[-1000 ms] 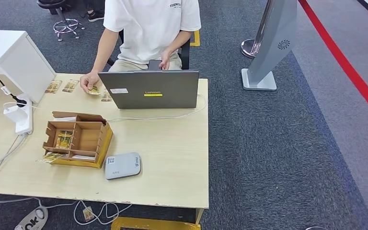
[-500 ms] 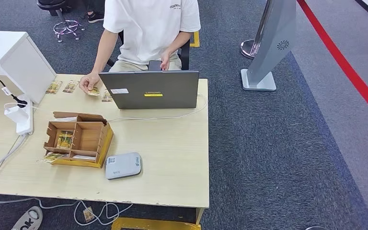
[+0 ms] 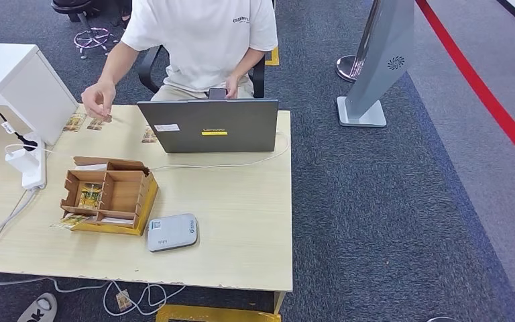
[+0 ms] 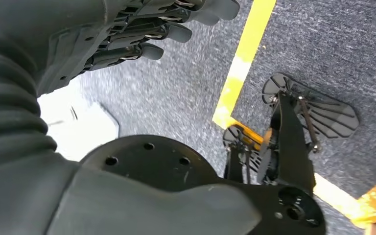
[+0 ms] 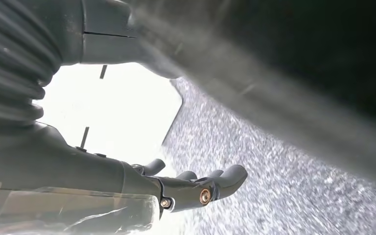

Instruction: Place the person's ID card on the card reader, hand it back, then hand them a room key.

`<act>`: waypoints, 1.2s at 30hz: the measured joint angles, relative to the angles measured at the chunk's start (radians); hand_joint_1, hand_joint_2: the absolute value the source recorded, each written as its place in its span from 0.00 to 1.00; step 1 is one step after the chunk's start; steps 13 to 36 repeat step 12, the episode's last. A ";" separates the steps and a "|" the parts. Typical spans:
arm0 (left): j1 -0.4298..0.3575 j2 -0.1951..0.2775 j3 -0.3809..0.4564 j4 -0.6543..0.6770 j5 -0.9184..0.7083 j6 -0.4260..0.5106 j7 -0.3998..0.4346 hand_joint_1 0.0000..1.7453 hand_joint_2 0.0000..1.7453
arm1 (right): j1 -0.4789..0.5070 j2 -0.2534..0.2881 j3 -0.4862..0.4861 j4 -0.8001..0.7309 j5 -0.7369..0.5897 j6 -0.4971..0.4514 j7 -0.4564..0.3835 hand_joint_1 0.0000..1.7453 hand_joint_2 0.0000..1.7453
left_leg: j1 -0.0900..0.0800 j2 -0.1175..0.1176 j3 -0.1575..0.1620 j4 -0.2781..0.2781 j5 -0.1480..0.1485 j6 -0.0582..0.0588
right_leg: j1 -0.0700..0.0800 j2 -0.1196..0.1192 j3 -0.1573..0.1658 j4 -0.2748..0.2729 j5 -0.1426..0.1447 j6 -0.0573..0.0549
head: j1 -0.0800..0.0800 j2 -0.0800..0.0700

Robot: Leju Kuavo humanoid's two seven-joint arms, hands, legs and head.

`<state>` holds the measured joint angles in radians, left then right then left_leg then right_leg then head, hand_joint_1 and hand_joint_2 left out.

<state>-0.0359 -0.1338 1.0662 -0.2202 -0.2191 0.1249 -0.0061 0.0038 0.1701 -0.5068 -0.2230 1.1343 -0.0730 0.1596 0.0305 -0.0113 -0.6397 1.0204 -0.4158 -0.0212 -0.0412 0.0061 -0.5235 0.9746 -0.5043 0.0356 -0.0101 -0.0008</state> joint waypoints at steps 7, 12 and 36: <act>0.030 0.021 -0.180 -0.020 0.038 -0.021 0.000 1.00 0.00 | 0.040 -0.031 0.080 -0.024 -0.197 0.010 -0.026 1.00 0.00 | 0.000 0.000 0.000 0.000 0.000 0.000 | 0.000 0.000 0.000 0.000 0.000 0.000 | 0.000 0.000; 0.045 0.033 -0.280 -0.032 0.059 -0.033 0.000 1.00 0.00 | 0.046 -0.044 0.124 -0.043 -0.309 0.019 -0.046 1.00 0.00 | 0.000 0.000 0.000 0.000 0.000 0.000 | 0.000 0.000 0.000 0.000 0.000 0.000 | 0.000 0.000; 0.045 0.033 -0.280 -0.032 0.059 -0.033 0.000 1.00 0.00 | 0.046 -0.044 0.124 -0.043 -0.309 0.019 -0.046 1.00 0.00 | 0.000 0.000 0.000 0.000 0.000 0.000 | 0.000 0.000 0.000 0.000 0.000 0.000 | 0.000 0.000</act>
